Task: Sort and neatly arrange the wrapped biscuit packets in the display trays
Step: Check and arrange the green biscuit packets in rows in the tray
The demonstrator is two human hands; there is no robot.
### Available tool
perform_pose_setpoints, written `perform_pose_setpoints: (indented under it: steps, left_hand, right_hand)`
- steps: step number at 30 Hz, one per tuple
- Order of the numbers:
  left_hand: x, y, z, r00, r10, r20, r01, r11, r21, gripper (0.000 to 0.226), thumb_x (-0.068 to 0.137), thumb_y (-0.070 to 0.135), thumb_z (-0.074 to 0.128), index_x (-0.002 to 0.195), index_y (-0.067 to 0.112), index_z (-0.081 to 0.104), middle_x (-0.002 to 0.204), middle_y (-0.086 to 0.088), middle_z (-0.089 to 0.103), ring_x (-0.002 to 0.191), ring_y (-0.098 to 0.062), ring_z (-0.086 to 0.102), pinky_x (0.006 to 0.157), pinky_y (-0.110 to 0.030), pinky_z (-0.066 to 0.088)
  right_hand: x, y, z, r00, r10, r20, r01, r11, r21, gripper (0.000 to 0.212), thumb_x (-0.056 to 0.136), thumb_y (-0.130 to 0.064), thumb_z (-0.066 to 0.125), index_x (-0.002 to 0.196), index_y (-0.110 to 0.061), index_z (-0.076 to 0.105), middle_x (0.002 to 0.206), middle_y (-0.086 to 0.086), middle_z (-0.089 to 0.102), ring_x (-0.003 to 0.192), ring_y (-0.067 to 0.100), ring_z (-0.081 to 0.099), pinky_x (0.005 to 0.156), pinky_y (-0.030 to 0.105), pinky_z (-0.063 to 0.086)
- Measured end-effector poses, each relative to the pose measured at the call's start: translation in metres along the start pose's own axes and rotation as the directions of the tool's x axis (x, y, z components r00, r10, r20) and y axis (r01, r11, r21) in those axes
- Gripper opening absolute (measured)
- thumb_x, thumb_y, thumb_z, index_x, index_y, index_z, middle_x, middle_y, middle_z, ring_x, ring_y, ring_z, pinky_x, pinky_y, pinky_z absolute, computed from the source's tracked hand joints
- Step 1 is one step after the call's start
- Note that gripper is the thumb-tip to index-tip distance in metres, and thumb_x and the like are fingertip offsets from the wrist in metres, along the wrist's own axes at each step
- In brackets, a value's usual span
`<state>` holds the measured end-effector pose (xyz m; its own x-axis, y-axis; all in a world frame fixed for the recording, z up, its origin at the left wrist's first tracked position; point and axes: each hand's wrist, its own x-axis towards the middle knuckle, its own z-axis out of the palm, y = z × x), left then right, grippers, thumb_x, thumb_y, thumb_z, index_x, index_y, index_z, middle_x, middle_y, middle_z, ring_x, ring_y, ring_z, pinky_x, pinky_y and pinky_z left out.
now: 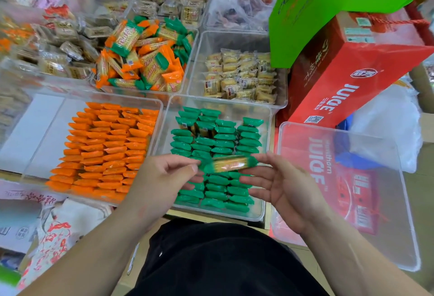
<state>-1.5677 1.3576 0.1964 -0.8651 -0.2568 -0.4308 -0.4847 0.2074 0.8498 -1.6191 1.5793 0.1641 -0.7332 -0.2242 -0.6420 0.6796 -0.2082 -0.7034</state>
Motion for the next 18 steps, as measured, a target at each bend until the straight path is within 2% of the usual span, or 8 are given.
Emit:
perform_pose_setpoints:
  steps: [2,4,7,9,12,15,16,18]
  left_hand:
    - [0.010,-0.005,0.003,0.999,-0.047,0.023,0.048,0.997,-0.063,0.014,0.095,0.015,0.064,0.096,0.015,0.078,0.092,0.003,0.078,0.089,-0.012,0.074,0.082,-0.033,0.059]
    - [0.023,-0.014,0.007,0.999,-0.043,0.023,0.043,0.999,-0.018,0.009,0.091,0.024,0.071,0.092,0.020,0.079,0.092,0.010,0.077,0.088,-0.006,0.072,0.084,-0.030,0.057]
    - [0.049,-0.027,0.007,0.999,-0.009,0.036,0.003,0.988,0.155,0.014,0.089,0.025,0.075,0.102,0.029,0.076,0.091,0.015,0.075,0.087,0.002,0.069,0.086,-0.024,0.055]
    - [0.071,-0.034,0.003,0.995,0.046,0.085,-0.068,0.960,0.272,0.023,0.094,0.022,0.068,0.116,0.027,0.072,0.100,0.019,0.070,0.094,0.003,0.065,0.090,-0.022,0.052]
    - [0.111,-0.041,-0.008,0.987,0.140,0.078,-0.160,0.905,0.395,0.032,0.098,0.018,0.061,0.130,0.021,0.064,0.112,0.013,0.066,0.100,-0.006,0.061,0.093,-0.026,0.048]
    - [0.154,-0.045,-0.016,0.967,0.247,0.057,-0.237,0.802,0.549,0.032,0.097,0.021,0.063,0.128,0.018,0.066,0.115,0.002,0.066,0.097,-0.017,0.060,0.085,-0.030,0.046]
    - [0.168,-0.046,-0.017,0.958,0.278,0.066,-0.261,0.759,0.597,0.030,0.096,0.022,0.064,0.126,0.018,0.067,0.115,-0.002,0.067,0.099,-0.021,0.060,0.085,-0.033,0.048]
    - [0.192,-0.048,-0.016,0.933,0.348,0.086,-0.308,0.655,0.690,0.027,0.094,0.023,0.066,0.119,0.018,0.071,0.110,-0.006,0.067,0.101,-0.029,0.061,0.083,-0.040,0.051]
  right_hand:
    - [0.011,0.003,0.001,0.999,0.006,-0.044,-0.006,1.000,-0.003,0.023,0.100,-0.028,0.058,0.103,-0.008,0.068,0.097,0.015,0.076,0.089,0.030,0.075,0.062,0.032,0.056]
    - [0.023,0.008,0.004,0.995,-0.027,-0.094,0.023,0.999,-0.042,0.009,0.095,-0.017,0.066,0.098,-0.009,0.065,0.093,0.012,0.075,0.085,0.029,0.075,0.061,0.029,0.056]
    - [0.047,0.014,0.007,0.990,-0.077,-0.121,0.068,0.994,-0.081,0.025,0.091,-0.006,0.070,0.114,-0.011,0.061,0.088,0.012,0.075,0.087,0.030,0.074,0.068,0.029,0.056]
    - [0.060,0.012,0.014,0.982,-0.142,-0.125,0.123,0.981,-0.148,0.031,0.091,-0.003,0.070,0.118,-0.015,0.061,0.091,0.010,0.074,0.088,0.027,0.074,0.071,0.026,0.057]
    - [0.085,0.007,0.024,0.948,-0.291,-0.127,0.233,0.909,-0.347,0.025,0.092,-0.002,0.068,0.108,-0.022,0.069,0.089,-0.006,0.077,0.087,0.012,0.073,0.078,0.026,0.058]
    - [0.109,0.001,0.035,0.889,-0.451,-0.078,0.320,0.733,-0.600,0.029,0.087,-0.023,0.073,0.116,-0.019,0.072,0.103,-0.009,0.076,0.097,0.011,0.071,0.091,0.037,0.057]
    - [0.117,-0.001,0.039,0.881,-0.469,-0.069,0.324,0.703,-0.633,0.032,0.086,-0.025,0.073,0.118,-0.019,0.072,0.104,-0.010,0.076,0.098,0.008,0.071,0.092,0.036,0.057]
    - [0.130,-0.003,0.044,0.875,-0.482,-0.043,0.335,0.668,-0.665,0.024,0.090,-0.016,0.071,0.114,-0.021,0.072,0.099,-0.014,0.074,0.092,-0.002,0.068,0.087,0.022,0.055]
